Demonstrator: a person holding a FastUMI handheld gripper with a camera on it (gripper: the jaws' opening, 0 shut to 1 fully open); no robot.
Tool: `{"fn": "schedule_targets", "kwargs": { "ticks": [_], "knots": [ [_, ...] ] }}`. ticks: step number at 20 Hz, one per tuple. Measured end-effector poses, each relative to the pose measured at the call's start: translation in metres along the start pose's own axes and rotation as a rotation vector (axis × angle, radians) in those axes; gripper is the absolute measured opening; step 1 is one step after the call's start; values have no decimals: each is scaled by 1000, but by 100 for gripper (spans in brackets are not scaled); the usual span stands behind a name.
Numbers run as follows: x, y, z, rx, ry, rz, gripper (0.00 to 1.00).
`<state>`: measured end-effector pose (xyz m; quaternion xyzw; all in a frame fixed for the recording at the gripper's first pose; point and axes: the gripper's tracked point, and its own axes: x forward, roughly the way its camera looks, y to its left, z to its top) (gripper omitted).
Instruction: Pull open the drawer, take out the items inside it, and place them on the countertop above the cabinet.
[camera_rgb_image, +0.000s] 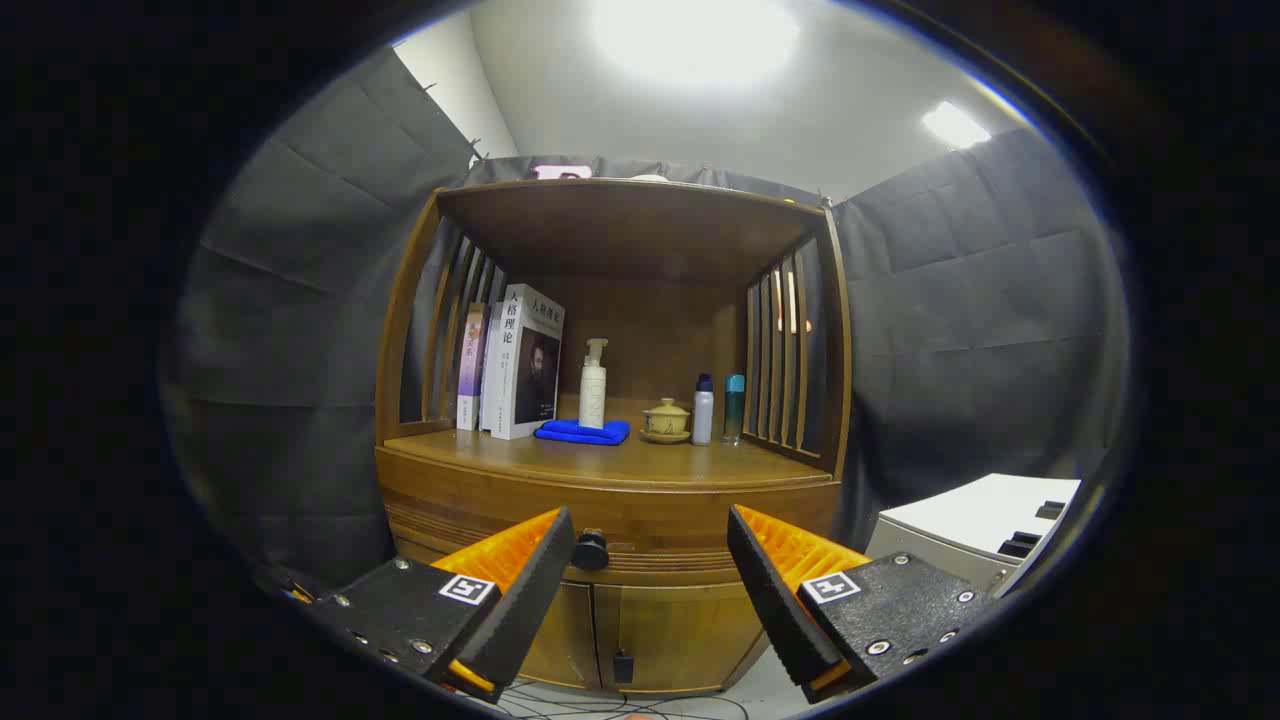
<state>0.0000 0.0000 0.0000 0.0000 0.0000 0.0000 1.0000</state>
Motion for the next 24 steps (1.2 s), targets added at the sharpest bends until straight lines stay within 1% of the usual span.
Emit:
{"fn": "schedule_targets", "kwargs": {
  "ticks": [24],
  "knots": [
    [-1, 9, 1, 11, -3, 29, 96]
  ]
}}
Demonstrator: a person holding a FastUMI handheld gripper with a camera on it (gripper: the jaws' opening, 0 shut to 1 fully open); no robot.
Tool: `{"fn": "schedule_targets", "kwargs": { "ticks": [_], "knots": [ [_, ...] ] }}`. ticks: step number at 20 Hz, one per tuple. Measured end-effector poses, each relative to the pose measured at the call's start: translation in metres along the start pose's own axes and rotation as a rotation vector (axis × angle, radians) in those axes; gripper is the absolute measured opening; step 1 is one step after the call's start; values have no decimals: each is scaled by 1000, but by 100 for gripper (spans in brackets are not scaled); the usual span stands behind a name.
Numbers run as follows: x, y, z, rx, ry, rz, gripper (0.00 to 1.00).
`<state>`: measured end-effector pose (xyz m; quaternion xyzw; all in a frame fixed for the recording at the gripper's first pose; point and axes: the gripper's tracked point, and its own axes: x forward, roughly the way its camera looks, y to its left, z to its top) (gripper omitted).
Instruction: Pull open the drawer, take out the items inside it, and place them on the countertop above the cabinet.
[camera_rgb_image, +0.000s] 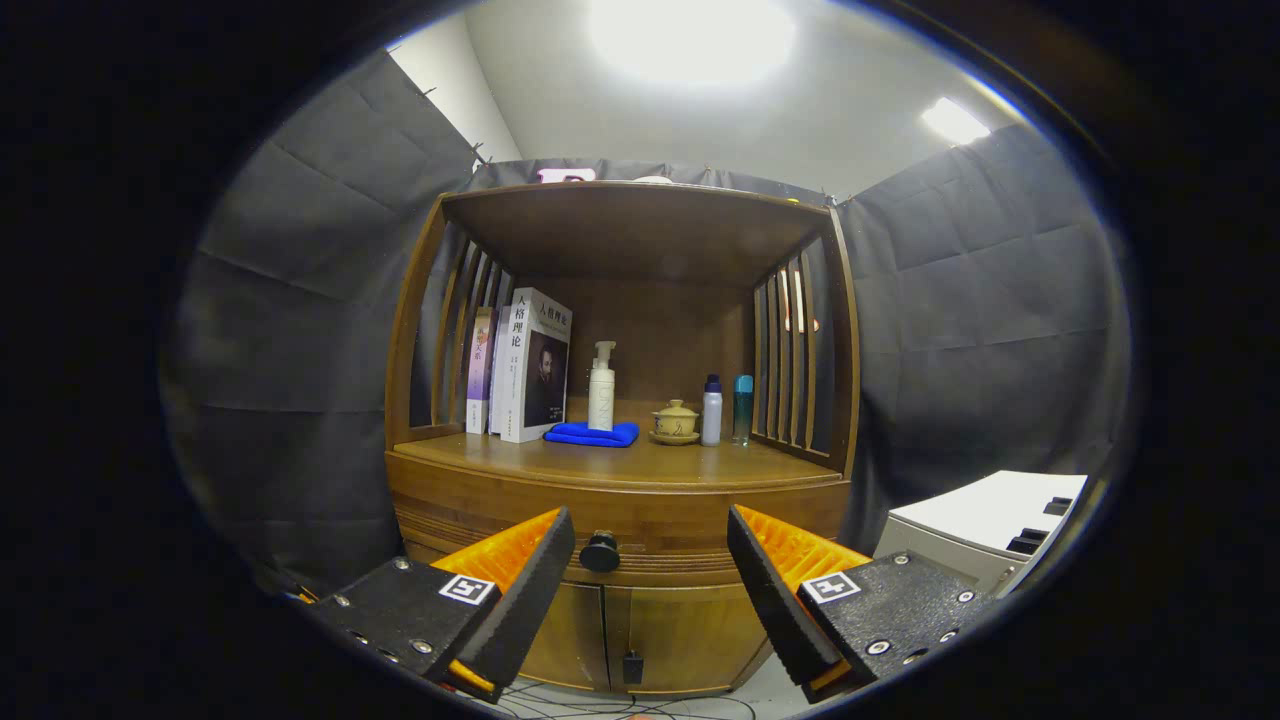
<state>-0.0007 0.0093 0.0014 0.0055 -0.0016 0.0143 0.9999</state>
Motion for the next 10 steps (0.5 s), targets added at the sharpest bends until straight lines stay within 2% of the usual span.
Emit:
{"fn": "schedule_targets", "kwargs": {
  "ticks": [10],
  "knots": [
    [25, -4, 10, 41, 21, -46, 96]
  ]
}}
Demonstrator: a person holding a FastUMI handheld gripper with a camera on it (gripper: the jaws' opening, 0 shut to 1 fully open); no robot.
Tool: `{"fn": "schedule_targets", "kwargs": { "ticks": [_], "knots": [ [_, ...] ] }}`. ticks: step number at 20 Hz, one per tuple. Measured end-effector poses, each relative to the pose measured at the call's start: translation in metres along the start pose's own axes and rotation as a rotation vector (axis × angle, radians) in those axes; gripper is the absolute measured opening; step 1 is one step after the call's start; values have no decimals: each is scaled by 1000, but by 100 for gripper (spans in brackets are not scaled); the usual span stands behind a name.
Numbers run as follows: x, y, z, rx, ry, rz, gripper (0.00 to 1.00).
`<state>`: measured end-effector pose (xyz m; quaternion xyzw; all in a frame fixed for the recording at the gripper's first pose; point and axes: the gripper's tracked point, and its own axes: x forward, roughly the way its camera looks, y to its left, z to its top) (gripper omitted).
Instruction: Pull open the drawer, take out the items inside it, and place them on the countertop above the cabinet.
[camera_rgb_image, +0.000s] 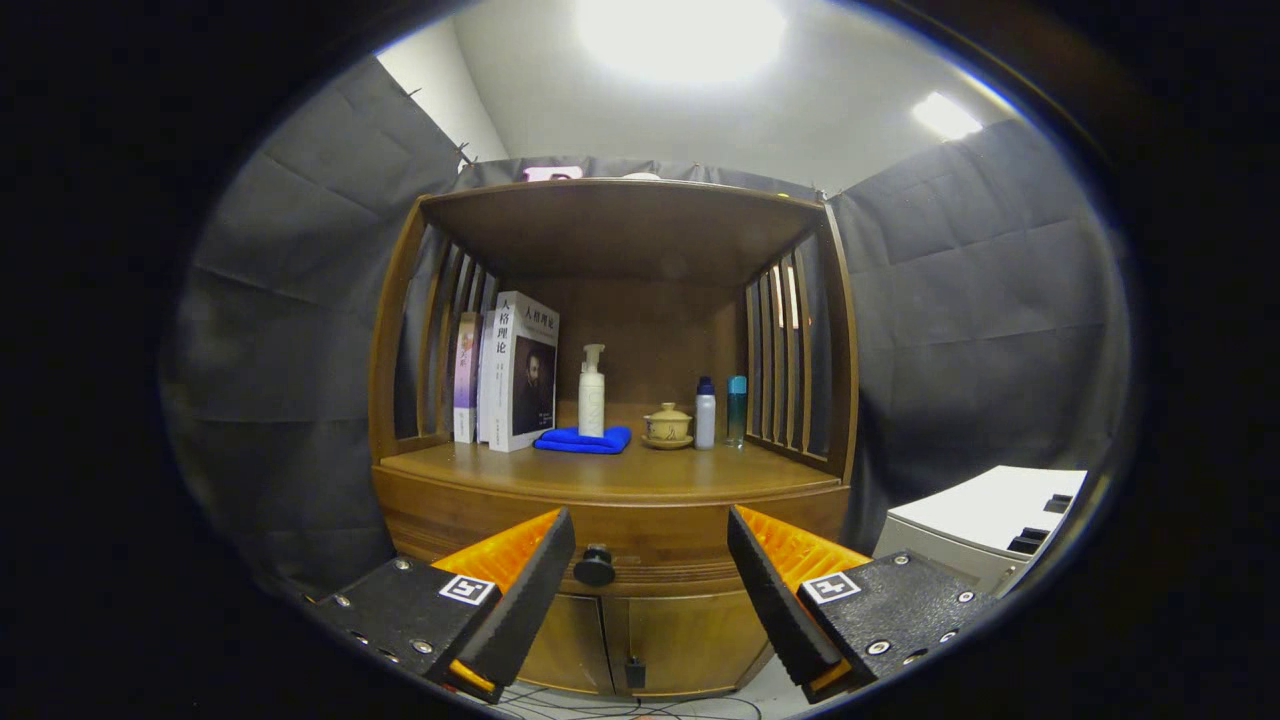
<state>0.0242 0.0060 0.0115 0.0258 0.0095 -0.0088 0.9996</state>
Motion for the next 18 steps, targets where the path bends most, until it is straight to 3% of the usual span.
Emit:
{"fn": "schedule_targets", "kwargs": {
  "ticks": [18],
  "knots": [
    [75, 62, -102, 56, 265, 57, 96]
  ]
}}
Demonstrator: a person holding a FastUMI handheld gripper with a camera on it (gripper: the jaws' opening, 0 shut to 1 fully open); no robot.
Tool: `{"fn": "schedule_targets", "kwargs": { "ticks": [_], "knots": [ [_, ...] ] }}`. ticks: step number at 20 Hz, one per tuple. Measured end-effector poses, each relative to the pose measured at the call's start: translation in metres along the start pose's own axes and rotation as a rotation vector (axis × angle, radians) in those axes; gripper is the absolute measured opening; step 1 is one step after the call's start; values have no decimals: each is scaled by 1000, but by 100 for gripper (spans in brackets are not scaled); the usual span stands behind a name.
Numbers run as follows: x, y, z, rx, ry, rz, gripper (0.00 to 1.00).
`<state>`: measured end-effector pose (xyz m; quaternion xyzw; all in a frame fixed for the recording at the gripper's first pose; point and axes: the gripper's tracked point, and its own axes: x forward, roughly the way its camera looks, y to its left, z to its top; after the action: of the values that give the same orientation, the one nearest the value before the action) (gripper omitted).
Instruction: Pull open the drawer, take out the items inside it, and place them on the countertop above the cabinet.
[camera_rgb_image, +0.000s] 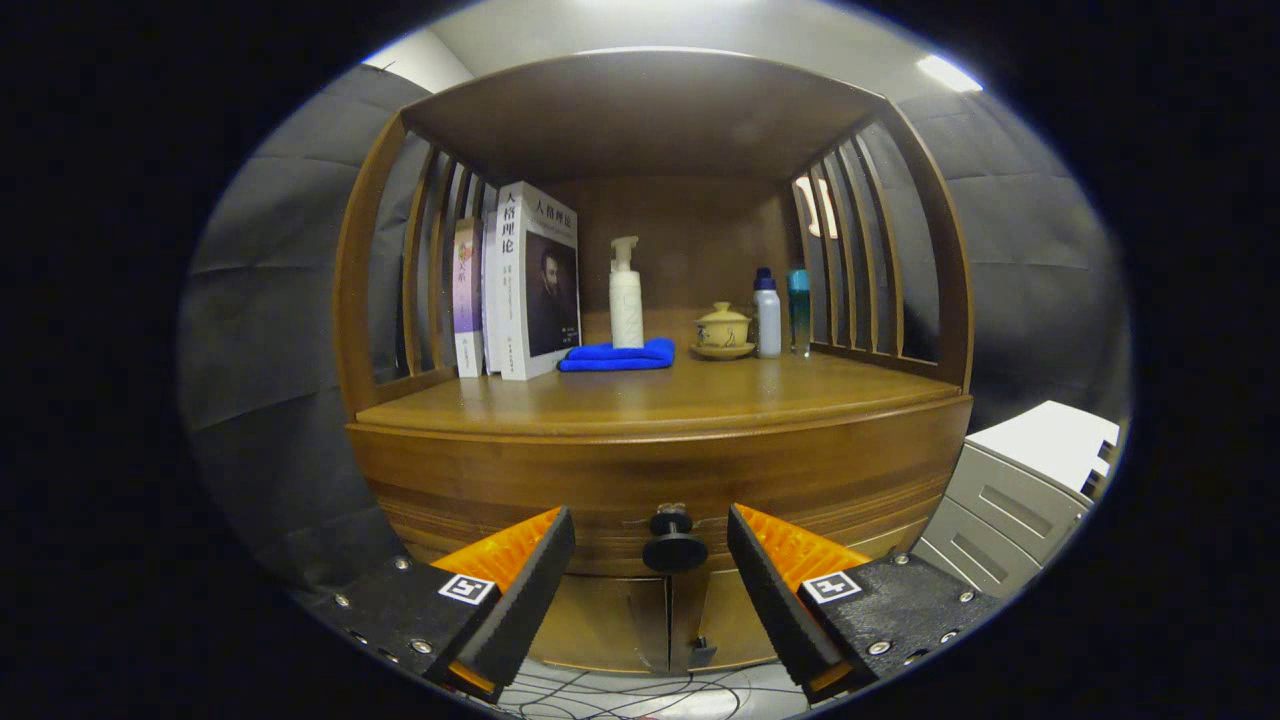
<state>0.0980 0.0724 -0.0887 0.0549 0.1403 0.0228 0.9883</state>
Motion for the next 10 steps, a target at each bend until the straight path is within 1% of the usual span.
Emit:
{"fn": "schedule_targets", "kwargs": {
  "ticks": [7, 8, 10],
  "knots": [
    [26, -5, -30, 10, 83, -2, 96],
    [30, -6, -34, 9, 93, 3, 95],
    [37, -8, -41, 3, 118, 4, 90]
  ]
}}
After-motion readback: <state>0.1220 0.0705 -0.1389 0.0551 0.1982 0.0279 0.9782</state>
